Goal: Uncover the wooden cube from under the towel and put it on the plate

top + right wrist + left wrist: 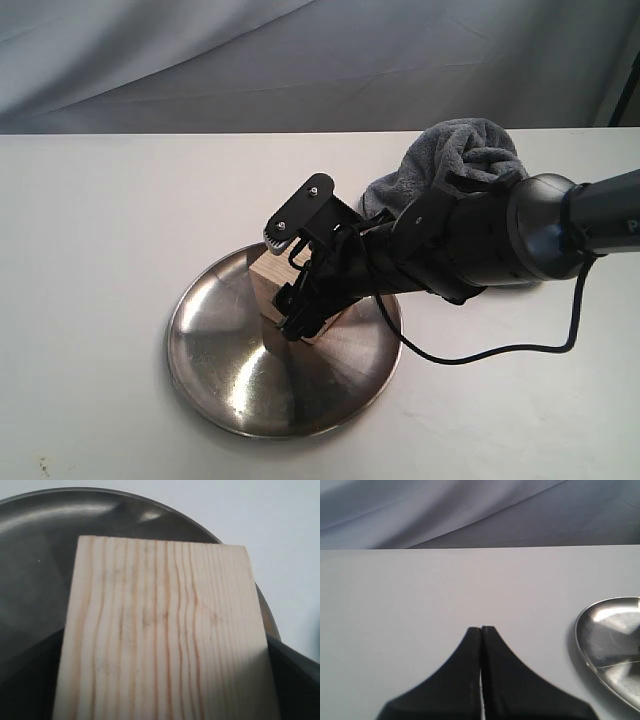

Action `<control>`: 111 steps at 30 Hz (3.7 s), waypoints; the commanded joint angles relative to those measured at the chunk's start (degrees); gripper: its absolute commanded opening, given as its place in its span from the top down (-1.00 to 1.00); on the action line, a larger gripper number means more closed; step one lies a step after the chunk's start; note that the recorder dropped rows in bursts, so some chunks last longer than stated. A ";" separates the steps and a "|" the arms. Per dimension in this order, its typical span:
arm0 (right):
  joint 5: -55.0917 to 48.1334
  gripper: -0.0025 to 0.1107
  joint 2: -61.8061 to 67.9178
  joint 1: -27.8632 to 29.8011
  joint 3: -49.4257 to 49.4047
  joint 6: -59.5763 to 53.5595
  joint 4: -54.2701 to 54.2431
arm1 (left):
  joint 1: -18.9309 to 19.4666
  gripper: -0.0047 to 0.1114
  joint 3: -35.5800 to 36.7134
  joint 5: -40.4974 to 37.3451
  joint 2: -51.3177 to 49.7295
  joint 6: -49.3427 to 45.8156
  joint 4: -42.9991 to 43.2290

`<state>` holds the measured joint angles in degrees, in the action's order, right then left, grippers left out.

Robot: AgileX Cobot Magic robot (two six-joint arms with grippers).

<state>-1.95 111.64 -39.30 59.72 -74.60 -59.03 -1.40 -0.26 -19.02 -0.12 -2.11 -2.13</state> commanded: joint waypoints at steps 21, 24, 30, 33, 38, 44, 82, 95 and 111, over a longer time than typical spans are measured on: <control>-1.62 -0.89 -3.16 -0.11 0.42 -0.59 -0.08 | 0.05 0.91 0.26 0.74 0.12 0.01 -0.26; -1.62 -0.89 -5.80 -0.11 0.42 -0.59 -0.08 | 0.05 0.91 0.26 0.74 0.12 0.01 -0.26; -1.15 -0.89 -13.07 -0.11 0.42 -0.59 3.39 | 0.05 0.91 0.26 0.74 0.12 0.20 -0.26; 2.85 -0.87 -17.74 -0.11 0.42 -0.59 2.57 | 0.05 0.91 0.26 0.74 0.12 0.20 -0.26; 4.29 -0.73 -24.49 -0.11 0.42 -0.59 2.57 | 0.05 0.91 0.26 0.74 0.12 0.01 -0.26; 7.20 -0.61 -32.19 -0.11 0.19 -0.59 1.67 | 0.05 0.91 0.26 0.74 0.12 0.01 -0.26; 18.34 0.96 -84.89 -0.03 -37.27 -15.20 -24.02 | 0.05 0.91 0.26 0.74 0.12 0.10 -0.26; 20.11 0.96 -85.34 -0.03 -37.27 -14.93 -24.02 | 0.05 0.91 0.26 0.74 0.12 0.20 -0.26; 20.22 0.96 -85.34 -0.03 -37.27 -14.40 -23.59 | 0.05 0.91 0.26 0.74 0.12 0.00 -0.26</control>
<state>18.08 26.55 -39.30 22.84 -89.71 -82.98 -1.40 -0.26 -19.02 -0.12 -2.11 -2.13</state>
